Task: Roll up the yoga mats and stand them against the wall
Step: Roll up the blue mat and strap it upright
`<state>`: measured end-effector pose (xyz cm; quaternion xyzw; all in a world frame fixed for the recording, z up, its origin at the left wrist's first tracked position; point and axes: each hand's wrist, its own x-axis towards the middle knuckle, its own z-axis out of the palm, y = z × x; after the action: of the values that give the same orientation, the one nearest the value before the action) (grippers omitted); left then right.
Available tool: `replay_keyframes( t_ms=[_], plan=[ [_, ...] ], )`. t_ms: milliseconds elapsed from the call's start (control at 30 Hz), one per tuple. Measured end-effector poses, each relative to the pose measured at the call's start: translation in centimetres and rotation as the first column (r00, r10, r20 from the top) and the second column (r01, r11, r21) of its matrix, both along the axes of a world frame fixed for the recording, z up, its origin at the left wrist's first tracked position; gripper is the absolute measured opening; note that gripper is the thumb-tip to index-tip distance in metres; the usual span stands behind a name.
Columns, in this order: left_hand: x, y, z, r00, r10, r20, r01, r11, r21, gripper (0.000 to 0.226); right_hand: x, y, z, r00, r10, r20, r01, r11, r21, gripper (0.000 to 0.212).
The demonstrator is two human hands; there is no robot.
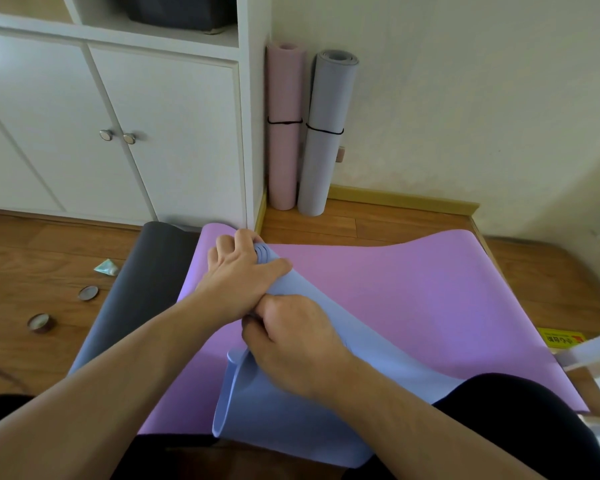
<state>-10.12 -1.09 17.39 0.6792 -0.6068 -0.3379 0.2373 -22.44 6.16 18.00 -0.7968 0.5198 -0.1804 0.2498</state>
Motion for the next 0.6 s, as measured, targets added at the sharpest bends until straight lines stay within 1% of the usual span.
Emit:
replay_keyframes(
  t_ms=[133, 233, 400, 500, 600],
  plan=[
    [-0.28, -0.23, 0.08, 0.998, -0.032, 0.051, 0.032, 0.999, -0.002, 0.045, -0.14, 0.11, 0.33, 1.000, -0.002, 0.003, 0.002, 1.000, 0.019, 0.027],
    [-0.32, -0.44, 0.05, 0.996, -0.068, 0.056, 0.068, 0.998, 0.014, 0.047, -0.16, 0.22, 0.50, 1.000, -0.008, -0.010, 0.009, 0.999, 0.030, 0.029],
    [-0.47, -0.51, 0.03, 0.993, -0.113, 0.036, 0.110, 0.990, 0.086, 0.056, -0.02, 0.30, 0.72, 0.996, 0.032, -0.079, -0.026, 0.997, 0.077, 0.033],
    [-0.25, -0.64, -0.05, 0.991, -0.131, 0.026, 0.126, 0.984, 0.127, 0.064, 0.14, 0.29, 0.80, 0.993, 0.043, -0.106, -0.035, 0.996, 0.078, 0.034],
    [-0.02, -0.72, -0.20, 0.987, -0.154, 0.042, 0.146, 0.978, 0.151, 0.068, 0.21, 0.29, 0.53, 0.992, 0.031, -0.123, -0.023, 0.998, 0.061, 0.031]
  ],
)
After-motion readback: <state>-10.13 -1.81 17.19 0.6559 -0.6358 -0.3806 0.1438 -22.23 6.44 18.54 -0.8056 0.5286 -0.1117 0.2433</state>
